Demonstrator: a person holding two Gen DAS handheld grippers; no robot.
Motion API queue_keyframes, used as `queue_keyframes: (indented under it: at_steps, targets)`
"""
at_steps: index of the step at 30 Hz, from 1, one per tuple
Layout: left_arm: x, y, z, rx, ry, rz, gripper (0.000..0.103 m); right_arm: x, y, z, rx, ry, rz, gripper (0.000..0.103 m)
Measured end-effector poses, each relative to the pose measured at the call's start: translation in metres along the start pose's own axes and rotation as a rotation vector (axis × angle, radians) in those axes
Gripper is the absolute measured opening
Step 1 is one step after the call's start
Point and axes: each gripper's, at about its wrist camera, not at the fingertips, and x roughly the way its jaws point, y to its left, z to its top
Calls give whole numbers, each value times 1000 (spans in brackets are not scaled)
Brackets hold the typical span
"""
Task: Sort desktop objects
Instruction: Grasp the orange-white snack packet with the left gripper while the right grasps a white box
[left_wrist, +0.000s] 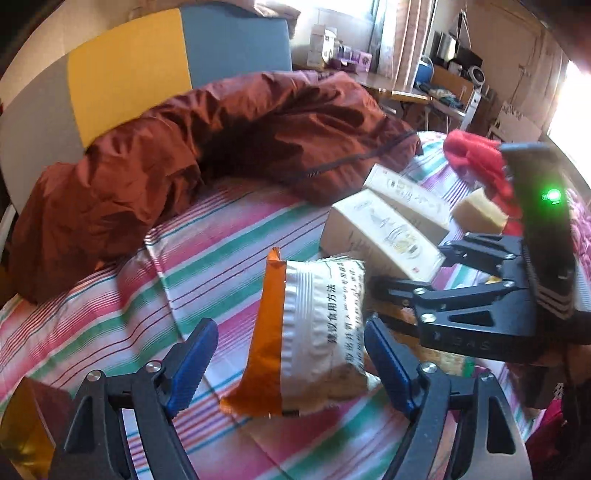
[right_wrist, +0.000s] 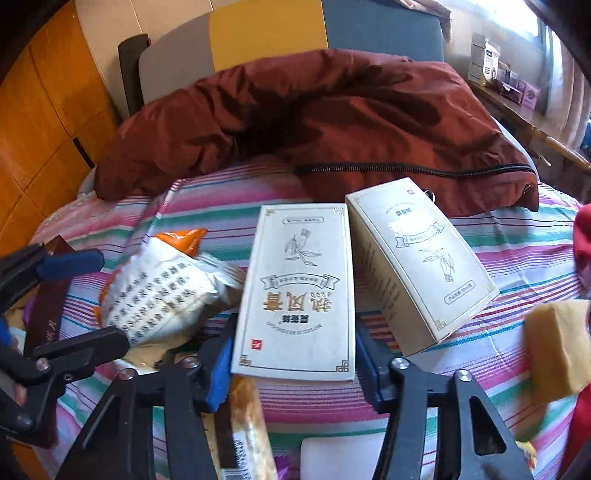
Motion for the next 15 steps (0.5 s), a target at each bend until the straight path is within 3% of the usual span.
queue_keyframes:
  at_steps: [3,4,5,15]
  targets:
    - [13,3,3,-16,31,-29,80,-1,0,-1,-10,1,2,51]
    - [16,5,3,-29,30,-54,68,-1,0,-2,-15,1,0,51]
    - [20,6,3,-42,34,-76,65,-1,0,-2,-20,1,-2,51]
    - [-15,28,-19,-192,-38,-42,63,-25,9,4,-43,-83,27,51]
